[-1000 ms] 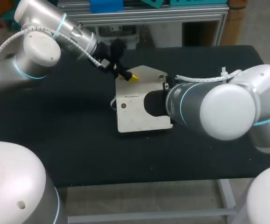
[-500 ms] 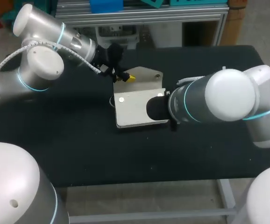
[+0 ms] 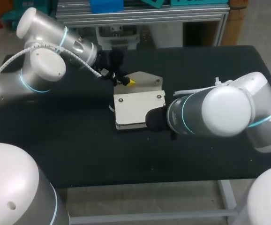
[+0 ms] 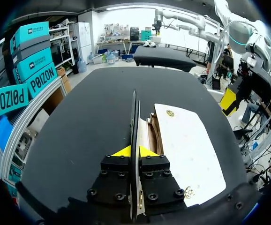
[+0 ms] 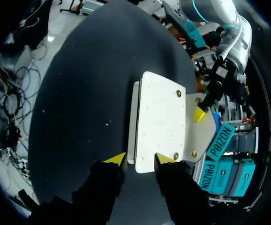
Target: Pick up the bag, open it, inspect its contents, close it, and place it on the opposite side
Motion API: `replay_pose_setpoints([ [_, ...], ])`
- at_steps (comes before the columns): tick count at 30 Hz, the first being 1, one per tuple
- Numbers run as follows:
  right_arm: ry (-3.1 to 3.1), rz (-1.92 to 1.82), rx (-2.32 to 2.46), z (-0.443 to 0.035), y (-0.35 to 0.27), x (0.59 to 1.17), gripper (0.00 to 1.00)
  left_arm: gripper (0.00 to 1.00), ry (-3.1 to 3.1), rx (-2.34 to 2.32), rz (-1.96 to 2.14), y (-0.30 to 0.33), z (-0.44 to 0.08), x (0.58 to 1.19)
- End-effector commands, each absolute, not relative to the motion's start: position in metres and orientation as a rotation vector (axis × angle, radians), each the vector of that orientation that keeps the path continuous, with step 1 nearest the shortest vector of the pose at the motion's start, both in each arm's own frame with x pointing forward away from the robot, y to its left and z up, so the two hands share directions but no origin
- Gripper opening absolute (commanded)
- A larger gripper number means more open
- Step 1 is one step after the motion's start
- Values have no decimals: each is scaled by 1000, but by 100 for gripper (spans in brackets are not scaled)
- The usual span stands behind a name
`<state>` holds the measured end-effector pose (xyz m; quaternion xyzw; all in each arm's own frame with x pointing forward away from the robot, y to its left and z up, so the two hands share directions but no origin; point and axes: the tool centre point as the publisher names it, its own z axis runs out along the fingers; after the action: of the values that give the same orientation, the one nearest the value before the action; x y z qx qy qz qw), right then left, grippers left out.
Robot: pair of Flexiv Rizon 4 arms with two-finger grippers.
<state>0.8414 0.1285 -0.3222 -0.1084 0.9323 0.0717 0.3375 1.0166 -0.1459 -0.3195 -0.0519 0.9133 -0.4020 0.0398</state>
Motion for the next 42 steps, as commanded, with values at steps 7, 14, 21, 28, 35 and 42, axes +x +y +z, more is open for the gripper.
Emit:
replay_pose_setpoints([
  [7,2406,201,-276,-349,126,854,39,0,2854,-112,-1238,-153,-327,1028],
  [14,2431,182,-254,-362,131,863,40,0,2880,-152,-1236,-153,-331,1032],
  [21,2440,163,-238,-368,136,874,40,0,2892,-176,-1247,-150,-336,1036],
  [28,2439,157,-215,-371,136,884,40,0,2907,-170,-1254,-148,-341,1038],
  [35,2437,159,-190,-374,135,895,40,0,2919,-162,-1260,-145,-347,1038],
  [42,2428,158,-180,-374,135,905,39,0,2936,-172,-1250,-144,-353,1039],
])
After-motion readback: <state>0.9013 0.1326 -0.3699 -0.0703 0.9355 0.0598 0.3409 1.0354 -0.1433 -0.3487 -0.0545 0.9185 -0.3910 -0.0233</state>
